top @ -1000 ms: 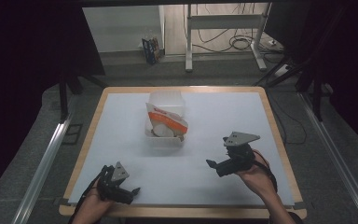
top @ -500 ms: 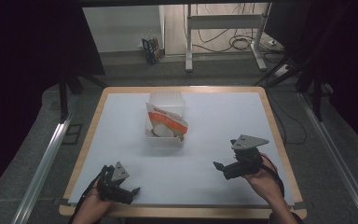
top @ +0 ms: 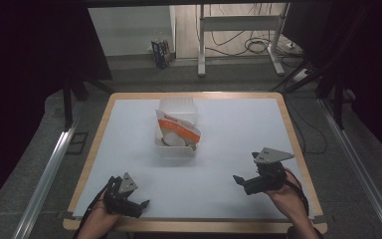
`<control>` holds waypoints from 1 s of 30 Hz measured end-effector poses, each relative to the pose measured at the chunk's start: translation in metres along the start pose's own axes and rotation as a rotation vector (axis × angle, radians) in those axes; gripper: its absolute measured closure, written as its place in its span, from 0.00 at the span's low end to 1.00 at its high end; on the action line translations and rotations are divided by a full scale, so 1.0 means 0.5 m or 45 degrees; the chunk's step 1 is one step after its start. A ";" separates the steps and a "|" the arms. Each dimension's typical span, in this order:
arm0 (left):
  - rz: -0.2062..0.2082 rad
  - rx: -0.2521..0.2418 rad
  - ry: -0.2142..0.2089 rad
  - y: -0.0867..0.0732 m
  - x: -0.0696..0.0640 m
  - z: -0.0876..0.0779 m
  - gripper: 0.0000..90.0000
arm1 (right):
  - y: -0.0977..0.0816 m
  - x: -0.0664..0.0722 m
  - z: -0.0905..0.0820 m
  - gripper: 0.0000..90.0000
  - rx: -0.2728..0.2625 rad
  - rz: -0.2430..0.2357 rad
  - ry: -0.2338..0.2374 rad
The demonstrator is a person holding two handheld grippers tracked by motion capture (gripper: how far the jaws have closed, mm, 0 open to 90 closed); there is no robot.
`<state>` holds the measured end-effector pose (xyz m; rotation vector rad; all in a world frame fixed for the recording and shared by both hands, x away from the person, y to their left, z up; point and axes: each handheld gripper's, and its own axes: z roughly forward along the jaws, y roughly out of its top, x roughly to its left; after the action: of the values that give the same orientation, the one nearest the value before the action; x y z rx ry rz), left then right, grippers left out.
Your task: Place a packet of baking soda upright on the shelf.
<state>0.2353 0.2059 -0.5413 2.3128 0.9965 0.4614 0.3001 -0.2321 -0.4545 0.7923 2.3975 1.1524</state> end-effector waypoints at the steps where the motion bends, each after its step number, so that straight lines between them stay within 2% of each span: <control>1: 0.000 0.000 0.000 0.000 0.000 0.000 0.02 | -0.003 -0.001 -0.001 0.00 0.001 0.005 -0.003; 18: -0.002 -0.001 -0.001 0.000 0.000 0.001 0.02 | -0.060 -0.028 -0.023 0.00 -0.013 0.080 -0.071; 30: 0.000 0.000 -0.003 0.000 0.001 0.001 0.02 | -0.090 -0.041 -0.041 0.00 0.008 0.116 -0.125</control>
<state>0.2357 0.2060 -0.5414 2.3127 0.9956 0.4582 0.2902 -0.2800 -0.4763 0.9466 2.3072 1.1136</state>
